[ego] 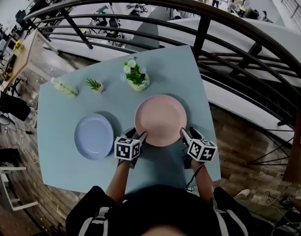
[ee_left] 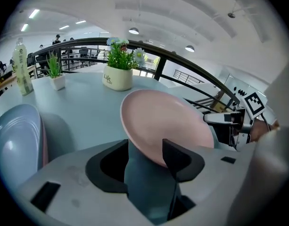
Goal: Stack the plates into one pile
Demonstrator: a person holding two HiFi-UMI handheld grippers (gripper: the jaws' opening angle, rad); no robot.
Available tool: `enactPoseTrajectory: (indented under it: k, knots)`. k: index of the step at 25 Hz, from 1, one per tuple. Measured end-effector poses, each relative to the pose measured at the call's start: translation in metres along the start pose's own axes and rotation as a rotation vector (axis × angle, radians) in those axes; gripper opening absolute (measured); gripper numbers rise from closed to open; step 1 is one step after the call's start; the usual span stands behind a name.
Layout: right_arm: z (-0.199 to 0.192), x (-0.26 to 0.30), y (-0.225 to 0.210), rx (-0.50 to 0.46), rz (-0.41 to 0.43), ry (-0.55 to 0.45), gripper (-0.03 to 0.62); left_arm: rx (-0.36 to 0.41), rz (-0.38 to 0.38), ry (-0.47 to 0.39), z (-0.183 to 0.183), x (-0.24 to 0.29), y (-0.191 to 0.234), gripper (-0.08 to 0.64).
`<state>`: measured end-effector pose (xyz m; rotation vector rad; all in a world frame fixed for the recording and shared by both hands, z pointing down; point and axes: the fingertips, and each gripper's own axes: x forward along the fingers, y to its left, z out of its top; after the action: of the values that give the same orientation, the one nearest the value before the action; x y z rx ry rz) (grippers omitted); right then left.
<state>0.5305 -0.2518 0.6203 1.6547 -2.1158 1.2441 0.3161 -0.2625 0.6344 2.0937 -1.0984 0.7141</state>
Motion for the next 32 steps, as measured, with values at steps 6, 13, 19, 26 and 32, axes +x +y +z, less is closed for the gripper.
enactPoseTrajectory:
  k: [6, 13, 19, 26, 32]
  knots:
    - [-0.005, 0.014, 0.0, -0.017, 0.005, 0.038, 0.184, -0.038, 0.005, -0.001, -0.001, 0.013, 0.004, 0.204]
    - [-0.016, 0.012, 0.012, 0.018, 0.001, 0.049, 0.09, -0.035, 0.008, -0.005, -0.002, 0.004, 0.005, 0.193]
    - [-0.018, -0.008, 0.019, 0.131, 0.029, 0.008, 0.078, -0.029, -0.006, -0.038, 0.003, -0.018, -0.004, 0.193]
    - [-0.023, -0.027, 0.045, 0.132, 0.043, -0.005, 0.075, -0.001, -0.011, -0.084, 0.002, -0.052, -0.003, 0.193]
    - [-0.038, -0.028, 0.074, 0.147, 0.033, -0.007, 0.074, 0.009, -0.028, -0.106, -0.001, -0.077, 0.016, 0.192]
